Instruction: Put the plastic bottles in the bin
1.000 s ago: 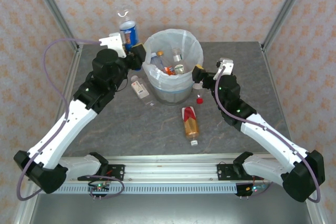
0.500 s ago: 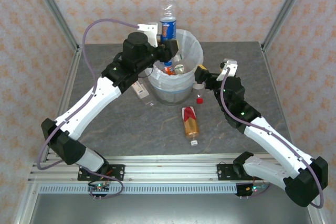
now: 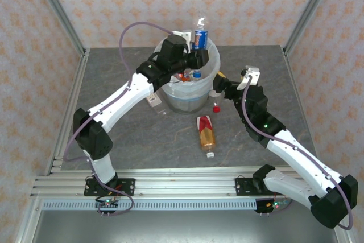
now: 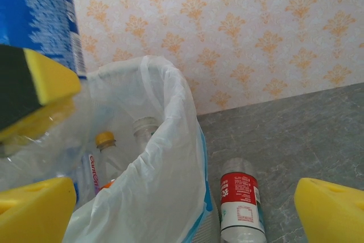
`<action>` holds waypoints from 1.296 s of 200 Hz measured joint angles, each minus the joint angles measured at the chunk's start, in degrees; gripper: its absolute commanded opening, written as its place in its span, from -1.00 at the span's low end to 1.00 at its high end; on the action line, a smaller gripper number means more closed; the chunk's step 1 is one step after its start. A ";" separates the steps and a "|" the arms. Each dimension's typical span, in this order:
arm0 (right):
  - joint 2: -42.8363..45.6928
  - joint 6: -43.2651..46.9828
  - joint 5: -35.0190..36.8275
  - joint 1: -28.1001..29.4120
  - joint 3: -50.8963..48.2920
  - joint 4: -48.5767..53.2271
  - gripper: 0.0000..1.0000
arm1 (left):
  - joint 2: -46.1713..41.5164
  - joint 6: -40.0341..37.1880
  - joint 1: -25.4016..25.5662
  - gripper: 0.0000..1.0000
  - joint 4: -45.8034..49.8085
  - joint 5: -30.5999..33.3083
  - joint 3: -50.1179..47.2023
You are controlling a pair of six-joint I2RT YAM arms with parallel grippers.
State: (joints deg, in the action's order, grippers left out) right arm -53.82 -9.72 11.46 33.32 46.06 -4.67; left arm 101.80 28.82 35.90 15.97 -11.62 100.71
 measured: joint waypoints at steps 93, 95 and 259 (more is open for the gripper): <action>-0.02 -0.17 1.20 0.00 -0.02 0.83 0.98 | -5.18 3.69 0.48 1.00 -4.28 -1.57 -8.41; -0.02 -0.17 1.20 0.00 -0.02 0.83 0.98 | -5.42 3.69 0.48 1.00 -4.42 -1.57 -8.41; -1.84 -1.75 -1.44 0.00 -2.34 11.80 0.98 | -19.32 -1.95 0.48 1.00 -6.47 2.82 -17.14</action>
State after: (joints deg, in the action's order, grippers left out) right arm -55.66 -11.46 10.02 33.32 43.72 7.14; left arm 82.48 26.87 36.38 9.50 -8.80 83.57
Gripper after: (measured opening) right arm 0.992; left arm 0.999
